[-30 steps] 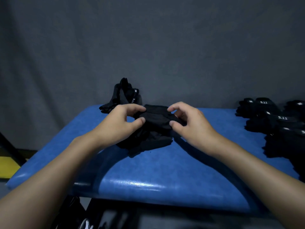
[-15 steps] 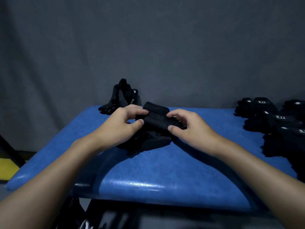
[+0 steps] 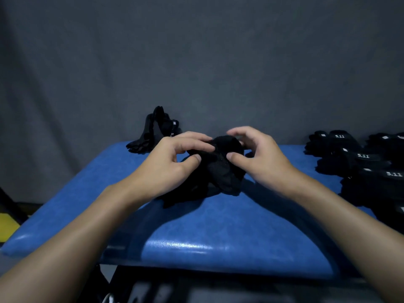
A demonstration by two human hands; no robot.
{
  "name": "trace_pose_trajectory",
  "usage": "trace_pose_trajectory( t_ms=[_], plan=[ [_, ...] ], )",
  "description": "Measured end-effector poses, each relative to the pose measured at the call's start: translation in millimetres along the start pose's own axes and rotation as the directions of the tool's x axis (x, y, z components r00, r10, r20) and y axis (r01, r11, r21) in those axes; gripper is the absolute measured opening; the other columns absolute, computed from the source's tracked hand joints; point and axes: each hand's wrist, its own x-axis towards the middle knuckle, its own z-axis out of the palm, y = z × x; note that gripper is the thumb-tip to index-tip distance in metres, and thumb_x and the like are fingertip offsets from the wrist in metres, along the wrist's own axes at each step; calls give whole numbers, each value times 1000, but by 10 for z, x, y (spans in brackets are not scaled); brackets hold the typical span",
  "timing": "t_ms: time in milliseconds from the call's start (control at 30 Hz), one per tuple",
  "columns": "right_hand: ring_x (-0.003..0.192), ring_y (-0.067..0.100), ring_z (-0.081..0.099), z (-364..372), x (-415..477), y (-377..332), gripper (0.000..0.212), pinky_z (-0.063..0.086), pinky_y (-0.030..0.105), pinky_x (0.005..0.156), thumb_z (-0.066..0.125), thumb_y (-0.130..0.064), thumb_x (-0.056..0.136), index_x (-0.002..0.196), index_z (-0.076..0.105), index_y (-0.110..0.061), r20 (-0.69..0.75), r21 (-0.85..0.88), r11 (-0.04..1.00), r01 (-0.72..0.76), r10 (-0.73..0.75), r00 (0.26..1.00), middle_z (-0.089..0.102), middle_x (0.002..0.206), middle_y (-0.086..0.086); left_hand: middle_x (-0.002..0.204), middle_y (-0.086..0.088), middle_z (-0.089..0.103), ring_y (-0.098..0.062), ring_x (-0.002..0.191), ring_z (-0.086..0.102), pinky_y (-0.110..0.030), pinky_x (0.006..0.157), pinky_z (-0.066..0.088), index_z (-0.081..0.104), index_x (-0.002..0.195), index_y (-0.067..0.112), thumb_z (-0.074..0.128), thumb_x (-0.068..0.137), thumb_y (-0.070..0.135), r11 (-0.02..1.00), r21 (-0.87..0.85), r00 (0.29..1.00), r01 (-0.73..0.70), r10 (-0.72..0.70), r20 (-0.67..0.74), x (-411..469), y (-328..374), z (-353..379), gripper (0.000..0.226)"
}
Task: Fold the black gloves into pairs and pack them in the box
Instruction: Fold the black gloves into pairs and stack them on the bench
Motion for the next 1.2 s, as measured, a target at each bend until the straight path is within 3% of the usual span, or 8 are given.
trace_pose_trajectory(
  t_ms=[167, 267, 367, 567, 767, 1000, 1133, 1200],
  plan=[
    [78, 3, 59, -97, -37, -55, 20, 48, 17, 71, 58, 2, 88, 97, 62, -16, -105, 75, 995, -70, 78, 991, 64, 89, -3, 146, 16, 43, 4, 133, 40, -21, 112, 27, 73, 98, 34, 60, 95, 14, 989, 111, 995, 99, -99, -8, 67, -119, 62, 24],
    [77, 10, 56, -181, -40, 9, 6, 48, 29, 70, 61, -8, 91, 94, 56, -12, -218, 93, 982, -163, 180, 959, 59, 84, -1, 154, 14, 29, 6, 132, 33, -18, 106, 24, 66, 115, 39, 59, 97, 21, 978, 175, 992, 115, -123, 33, 119, -166, 155, 27],
    [85, 17, 57, -292, -68, 87, 21, 50, 34, 72, 64, -13, 88, 103, 49, -12, -299, 73, 952, -298, 306, 904, 57, 94, 2, 149, 14, 36, 6, 129, 38, -16, 105, 28, 63, 123, 37, 57, 97, 24, 977, 193, 991, 93, -109, 73, 175, -151, 297, 29],
    [89, 22, 61, -480, -178, 224, 45, 54, 38, 75, 68, -13, 81, 117, 42, -25, -280, -128, 891, -436, 390, 878, 58, 105, 5, 125, 21, 53, 9, 100, 50, -19, 94, 37, 62, 126, 34, 55, 98, 27, 967, 255, 980, 7, -57, 189, 217, -46, 593, 29],
    [91, 20, 58, -666, -286, 218, 48, 53, 37, 79, 68, -9, 81, 122, 48, -25, -266, -203, 861, -466, 410, 873, 55, 110, 3, 129, 12, 56, -9, 124, 50, -39, 110, 37, 53, 135, 39, 48, 100, 35, 940, 338, 959, -40, -59, 278, 260, 129, 900, 36],
    [81, 22, 60, -770, -426, 247, 51, 54, 41, 77, 67, -1, 81, 123, 47, -23, -207, -250, 835, -491, 449, 869, 55, 90, -1, 145, 7, 47, -14, 139, 37, -44, 116, 27, 41, 143, 43, 30, 101, 53, 877, 477, 918, -59, -141, 371, 311, 112, 1118, 44],
    [84, 21, 60, -802, -440, 278, 52, 56, 40, 80, 74, -7, 80, 122, 48, -22, -107, -173, 792, -585, 575, 811, 56, 99, 5, 124, 13, 55, -13, 125, 44, -49, 111, 27, 48, 119, 42, 25, 99, 55, 844, 530, 922, -79, -140, 360, 348, 61, 1092, 33],
    [74, 24, 64, -789, -463, 252, 47, 59, 46, 82, 76, -6, 79, 118, 51, -18, 11, -73, 807, -586, 588, 809, 57, 87, 5, 110, 13, 55, -11, 110, 46, -49, 108, 29, 45, 107, 39, 28, 98, 55, 835, 544, 936, -78, -127, 329, 364, 47, 1062, 25]
  ],
)
